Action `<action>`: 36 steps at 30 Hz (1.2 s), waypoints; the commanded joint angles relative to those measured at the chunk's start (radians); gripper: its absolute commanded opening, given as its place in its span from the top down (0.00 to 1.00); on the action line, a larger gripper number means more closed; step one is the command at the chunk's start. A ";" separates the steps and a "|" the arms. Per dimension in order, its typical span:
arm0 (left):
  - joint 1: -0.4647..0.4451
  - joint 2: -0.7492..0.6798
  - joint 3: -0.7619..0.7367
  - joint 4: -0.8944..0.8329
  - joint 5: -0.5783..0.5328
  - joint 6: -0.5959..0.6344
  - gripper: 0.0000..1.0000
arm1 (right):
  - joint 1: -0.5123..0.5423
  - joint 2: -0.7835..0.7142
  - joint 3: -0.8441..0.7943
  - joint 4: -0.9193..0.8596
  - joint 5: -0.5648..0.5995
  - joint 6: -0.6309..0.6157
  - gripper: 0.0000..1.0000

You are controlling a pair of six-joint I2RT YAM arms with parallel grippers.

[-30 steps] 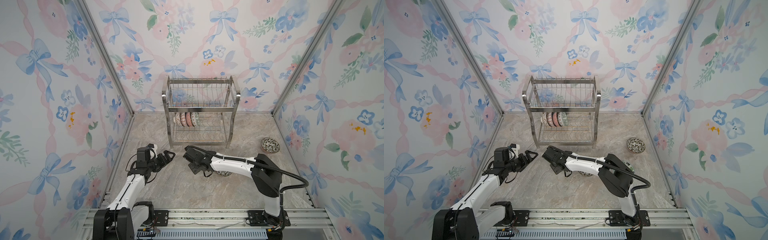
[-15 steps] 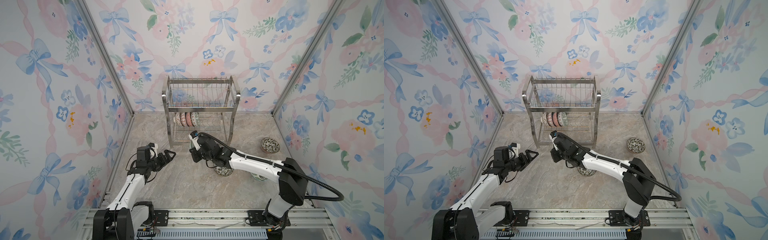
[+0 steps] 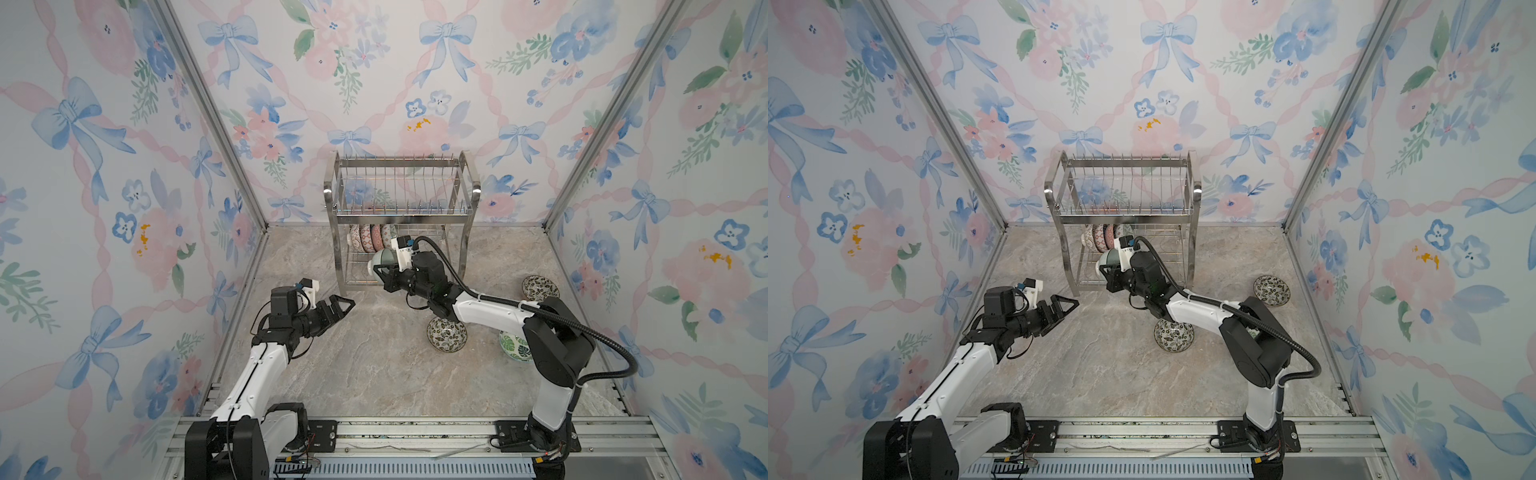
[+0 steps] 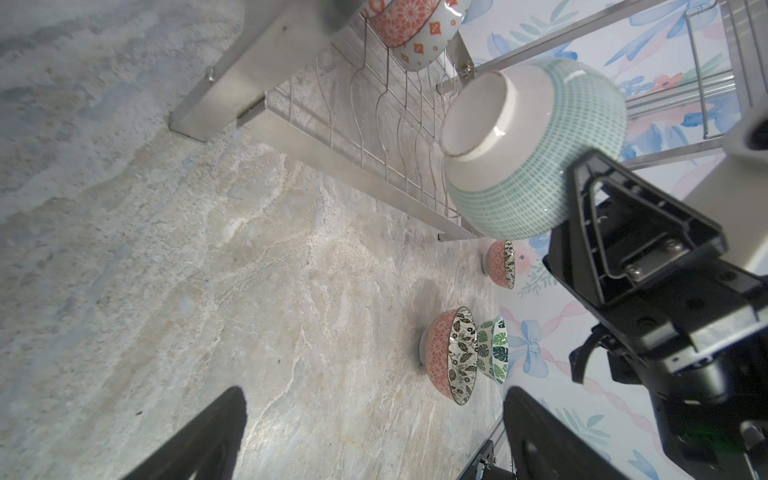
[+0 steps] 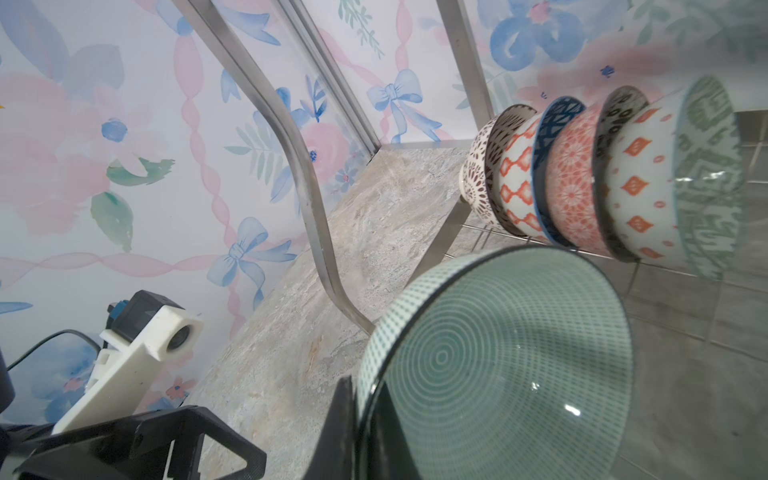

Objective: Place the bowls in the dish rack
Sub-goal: 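Lower the mint-green bowl upright into the rack slot beside the other bowls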

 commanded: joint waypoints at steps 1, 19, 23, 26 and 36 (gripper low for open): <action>0.009 -0.002 0.026 -0.032 0.035 0.059 0.02 | 0.002 0.042 0.073 0.201 -0.058 0.046 1.00; 0.032 -0.099 -0.001 -0.012 -0.011 0.041 0.02 | -0.021 0.323 0.288 0.366 -0.137 0.252 1.00; 0.037 -0.097 0.000 -0.012 -0.012 0.041 0.02 | -0.021 0.370 0.317 0.394 -0.140 0.298 1.00; 0.037 -0.096 0.000 -0.012 -0.012 0.041 0.02 | -0.021 0.399 0.335 0.412 -0.145 0.324 1.00; 0.038 -0.093 -0.004 -0.013 -0.018 0.038 0.02 | -0.021 0.467 0.371 0.441 -0.156 0.366 1.00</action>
